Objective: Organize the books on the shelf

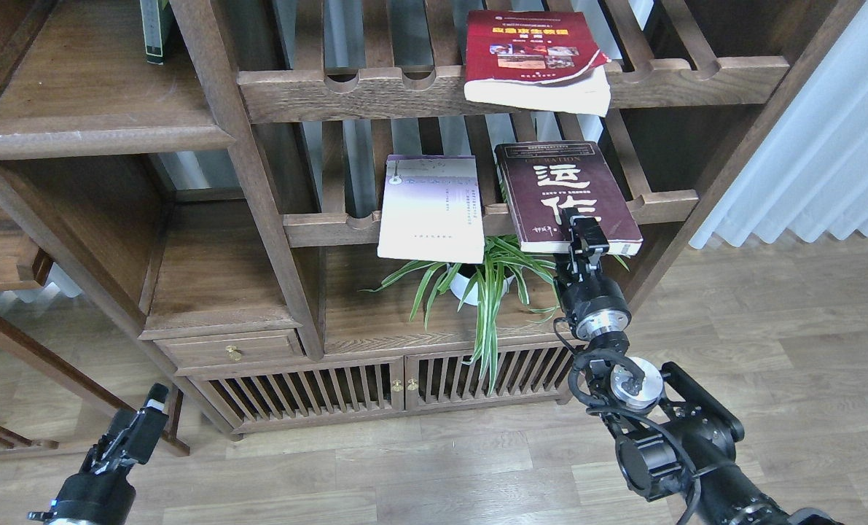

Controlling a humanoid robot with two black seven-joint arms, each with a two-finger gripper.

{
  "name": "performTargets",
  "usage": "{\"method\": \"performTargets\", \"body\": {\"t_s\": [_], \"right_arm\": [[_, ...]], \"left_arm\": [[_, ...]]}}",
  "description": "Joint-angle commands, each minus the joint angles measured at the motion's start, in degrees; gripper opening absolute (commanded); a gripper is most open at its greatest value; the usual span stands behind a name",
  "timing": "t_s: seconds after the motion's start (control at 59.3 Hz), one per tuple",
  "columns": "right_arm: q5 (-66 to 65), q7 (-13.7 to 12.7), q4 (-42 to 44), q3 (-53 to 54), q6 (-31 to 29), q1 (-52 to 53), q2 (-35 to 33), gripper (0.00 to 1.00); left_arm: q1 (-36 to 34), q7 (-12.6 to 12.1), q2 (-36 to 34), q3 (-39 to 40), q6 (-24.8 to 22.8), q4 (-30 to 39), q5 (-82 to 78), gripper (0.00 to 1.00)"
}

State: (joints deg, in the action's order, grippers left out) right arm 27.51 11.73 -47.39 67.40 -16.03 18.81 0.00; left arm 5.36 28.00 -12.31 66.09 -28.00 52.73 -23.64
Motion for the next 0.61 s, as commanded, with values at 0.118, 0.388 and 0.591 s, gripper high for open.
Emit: {"method": "performTargets", "body": {"t_s": [0.118, 0.388, 0.591], "right_arm": [[-0.3, 0.1, 0.0, 0.2, 0.4, 0.2, 0.0, 0.03], [0.2, 0.0, -6.0, 0.7, -4.0, -2.1, 0.0, 0.03], [0.2, -0.3, -19.6, 0.2, -6.1, -13.4, 0.0, 0.03]], "left_arm": [[0.1, 0.0, -0.1, 0.8, 0.0, 0.0, 0.0, 1.0], [0.2, 0.0, 0.0, 0.7, 0.0, 0.0, 0.0, 1.0], [0.3, 0.0, -0.1, 0.7, 0.0, 0.0, 0.0, 1.0]]}}
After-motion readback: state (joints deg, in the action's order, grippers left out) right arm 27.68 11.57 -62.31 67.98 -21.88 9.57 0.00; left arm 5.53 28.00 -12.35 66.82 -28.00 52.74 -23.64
